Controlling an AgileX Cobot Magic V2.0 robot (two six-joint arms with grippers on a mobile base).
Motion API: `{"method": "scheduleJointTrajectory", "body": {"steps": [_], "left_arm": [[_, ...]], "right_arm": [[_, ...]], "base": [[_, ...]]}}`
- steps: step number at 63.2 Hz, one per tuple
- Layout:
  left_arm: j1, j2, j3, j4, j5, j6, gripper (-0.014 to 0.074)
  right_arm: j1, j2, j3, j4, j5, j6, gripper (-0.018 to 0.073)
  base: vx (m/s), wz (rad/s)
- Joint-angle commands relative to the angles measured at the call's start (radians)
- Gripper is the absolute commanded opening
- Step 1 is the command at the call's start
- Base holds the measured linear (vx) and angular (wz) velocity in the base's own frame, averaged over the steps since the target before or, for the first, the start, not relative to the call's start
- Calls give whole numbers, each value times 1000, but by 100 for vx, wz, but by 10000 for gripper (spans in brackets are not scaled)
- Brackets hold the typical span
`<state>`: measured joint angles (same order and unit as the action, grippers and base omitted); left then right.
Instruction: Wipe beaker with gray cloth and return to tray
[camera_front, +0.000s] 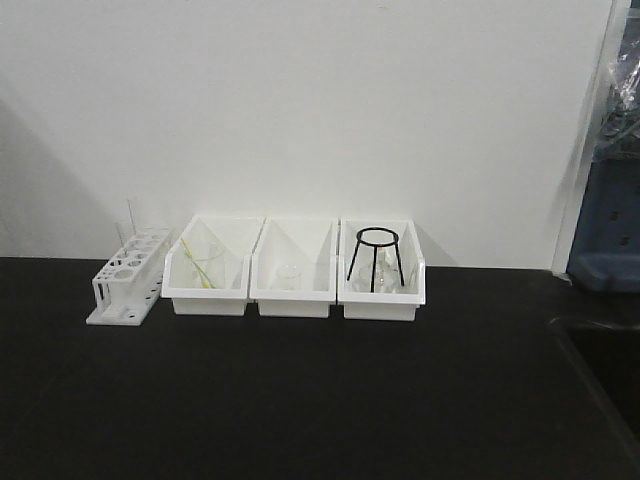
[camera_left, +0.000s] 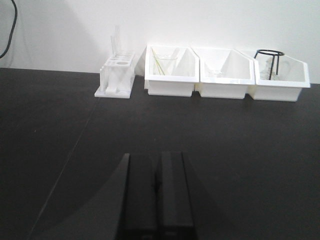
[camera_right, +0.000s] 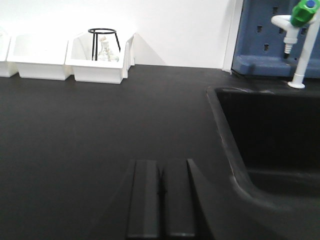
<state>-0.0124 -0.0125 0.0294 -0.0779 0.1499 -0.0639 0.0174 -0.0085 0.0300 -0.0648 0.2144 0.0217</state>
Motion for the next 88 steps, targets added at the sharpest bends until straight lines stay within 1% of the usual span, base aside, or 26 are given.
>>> {"method": "scheduleJointTrajectory", "body": {"steps": [1, 58, 74, 88], "left_arm": [[-1, -15, 27, -3, -85, -5, -6], [-1, -15, 27, -3, -85, -5, -6], [-1, -15, 27, -3, -85, -5, -6], [-1, -15, 27, -3, -85, -5, -6]], "right_arm": [[1, -5, 5, -6, -78, -2, -11], [1, -5, 5, -6, -78, -2, -11], [1, -5, 5, -6, -77, -2, -12], [1, -5, 5, -6, -77, -2, -11]], "base": [[-36, -1], [-44, -2], [-41, -28], [-34, -57]]}}
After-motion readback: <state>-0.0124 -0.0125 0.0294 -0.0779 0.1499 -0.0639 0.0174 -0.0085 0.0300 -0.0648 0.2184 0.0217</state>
